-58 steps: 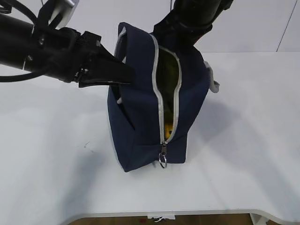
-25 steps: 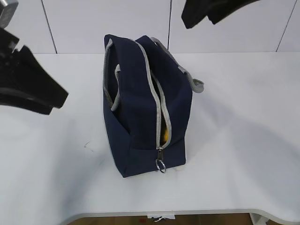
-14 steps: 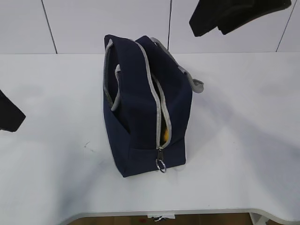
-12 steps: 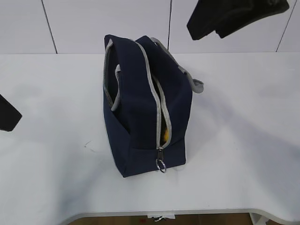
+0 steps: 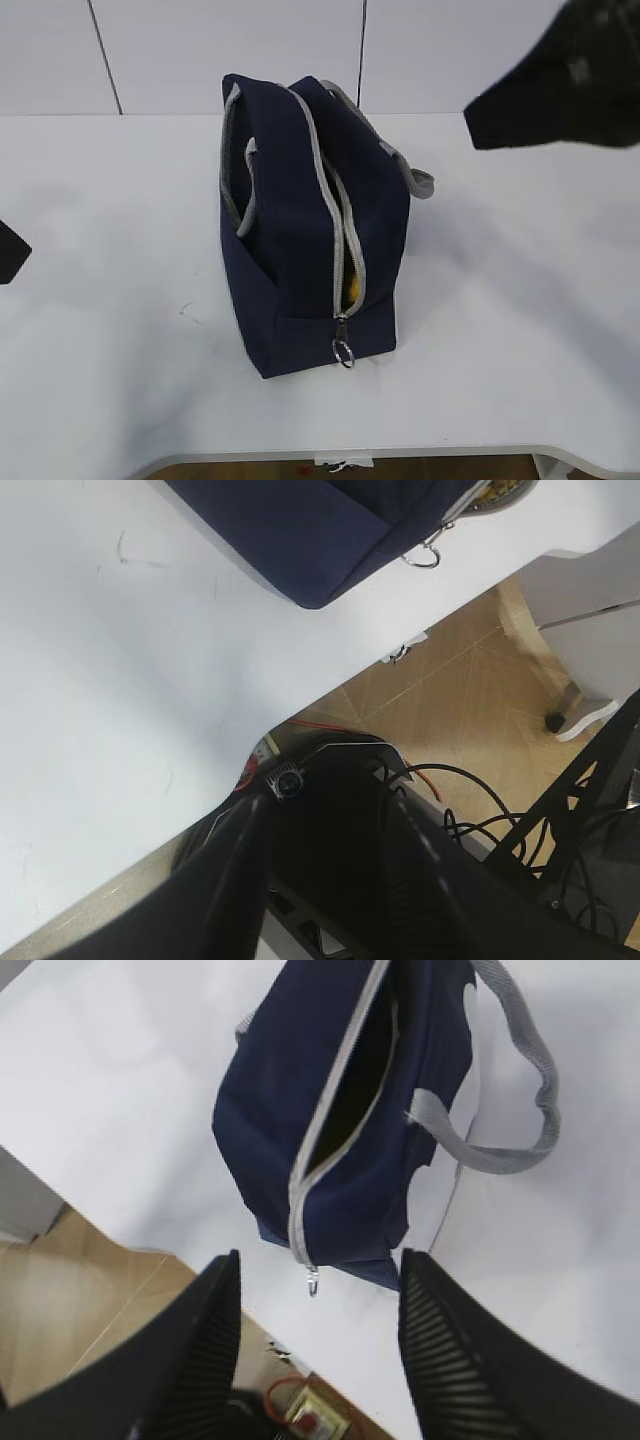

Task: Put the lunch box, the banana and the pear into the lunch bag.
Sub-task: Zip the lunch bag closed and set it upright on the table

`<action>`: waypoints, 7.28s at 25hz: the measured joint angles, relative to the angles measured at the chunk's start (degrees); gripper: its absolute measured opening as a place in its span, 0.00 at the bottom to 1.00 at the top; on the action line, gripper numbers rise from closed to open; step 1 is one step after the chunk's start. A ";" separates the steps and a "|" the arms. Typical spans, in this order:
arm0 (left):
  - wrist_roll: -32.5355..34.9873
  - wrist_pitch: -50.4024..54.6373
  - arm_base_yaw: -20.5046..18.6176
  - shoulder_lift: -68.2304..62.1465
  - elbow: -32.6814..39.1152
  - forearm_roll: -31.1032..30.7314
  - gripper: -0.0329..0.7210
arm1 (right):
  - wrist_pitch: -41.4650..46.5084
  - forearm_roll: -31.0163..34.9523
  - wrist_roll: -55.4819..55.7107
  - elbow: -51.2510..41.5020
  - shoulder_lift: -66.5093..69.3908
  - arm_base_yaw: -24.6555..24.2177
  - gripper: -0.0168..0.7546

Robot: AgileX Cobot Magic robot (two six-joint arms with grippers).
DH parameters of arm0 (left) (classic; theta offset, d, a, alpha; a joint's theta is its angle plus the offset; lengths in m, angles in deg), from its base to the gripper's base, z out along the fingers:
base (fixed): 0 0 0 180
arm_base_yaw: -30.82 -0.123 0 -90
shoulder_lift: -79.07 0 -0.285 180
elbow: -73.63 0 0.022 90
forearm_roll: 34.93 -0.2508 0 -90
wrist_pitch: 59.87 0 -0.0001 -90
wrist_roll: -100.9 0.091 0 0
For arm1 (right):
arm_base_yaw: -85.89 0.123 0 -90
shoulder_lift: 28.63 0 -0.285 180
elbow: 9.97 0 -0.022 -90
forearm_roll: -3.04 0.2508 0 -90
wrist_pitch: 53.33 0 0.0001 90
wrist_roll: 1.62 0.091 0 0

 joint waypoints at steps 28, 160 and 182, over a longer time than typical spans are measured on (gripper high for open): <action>0.00 0.00 0.00 0.00 0.00 1.79 0.41 | -43.57 3.01 -21.56 -41.13 -18.38 0.00 0.53; -0.09 0.00 0.00 0.00 0.00 2.02 0.37 | -117.36 -8.71 22.17 -52.62 35.78 17.89 0.01; -0.09 0.00 0.00 0.00 0.00 3.81 0.37 | -87.02 -8.64 21.10 -45.73 16.60 17.89 0.01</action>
